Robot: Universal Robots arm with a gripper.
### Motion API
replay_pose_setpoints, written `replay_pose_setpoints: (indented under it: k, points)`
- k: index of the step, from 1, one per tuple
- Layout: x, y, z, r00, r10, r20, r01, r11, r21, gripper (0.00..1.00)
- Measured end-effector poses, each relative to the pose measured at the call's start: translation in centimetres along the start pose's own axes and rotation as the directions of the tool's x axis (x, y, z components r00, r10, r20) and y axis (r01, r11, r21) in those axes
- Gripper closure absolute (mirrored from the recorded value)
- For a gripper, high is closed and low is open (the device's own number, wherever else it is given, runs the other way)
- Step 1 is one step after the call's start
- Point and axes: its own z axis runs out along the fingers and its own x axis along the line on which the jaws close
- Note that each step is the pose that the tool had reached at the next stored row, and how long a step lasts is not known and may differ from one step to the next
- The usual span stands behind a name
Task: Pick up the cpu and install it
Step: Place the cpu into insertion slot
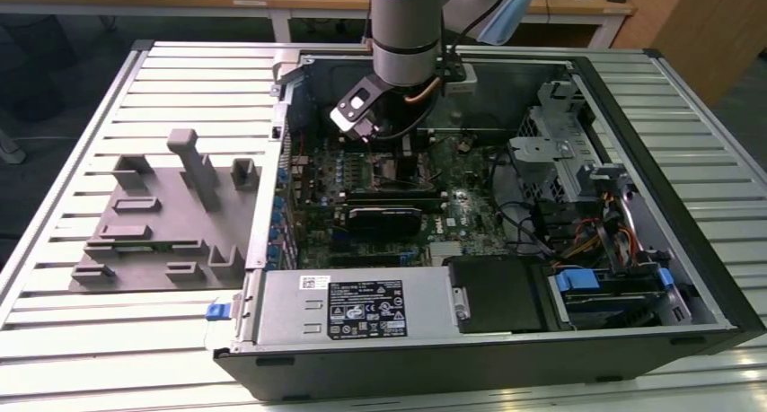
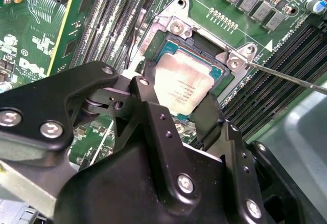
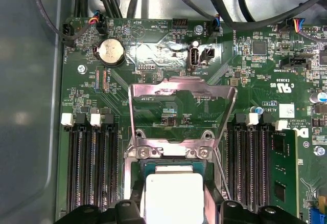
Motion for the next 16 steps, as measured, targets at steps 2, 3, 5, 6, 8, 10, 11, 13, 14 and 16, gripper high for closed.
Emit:
replay_pose_setpoints:
  k: [2, 3, 5, 6, 8, 10, 11, 13, 14, 16]
  points:
    - [0.00, 0.00, 0.00, 1.0000, 0.000, -0.0001, 0.000, 1.0000, -0.0001, 0.46]
    - [0.00, 0.00, 0.00, 1.0000, 0.000, -0.0001, 0.000, 1.0000, -0.0001, 0.46]
    - [0.01, 0.01, -0.05, 1.0000, 0.000, -0.0004, 0.000, 1.0000, -0.0002, 0.46]
    - [0.01, 0.01, -0.07, 1.0000, 0.001, -0.0006, -0.001, 1.0000, -0.0002, 0.46]
    - [0.01, 0.01, -0.08, 1.0000, 0.004, -0.0007, -0.004, 1.0000, -0.0001, 0.46]
    - [0.00, 0.01, -0.08, 1.0000, 0.010, -0.0016, -0.010, 1.0000, 0.0002, 0.46]
    - [0.00, 0.00, -0.07, 0.9999, 0.012, -0.0020, -0.012, 0.9999, 0.0003, 0.46]
    - [0.00, -0.01, -0.04, 0.9999, 0.015, -0.0026, -0.015, 0.9999, 0.0004, 0.46]
    - [0.00, -0.01, -0.02, 0.9999, 0.016, -0.0026, -0.016, 0.9999, 0.0005, 0.46]
    - [-0.01, -0.02, 0.05, 0.9999, 0.016, -0.0025, -0.016, 0.9999, 0.0010, 0.46]
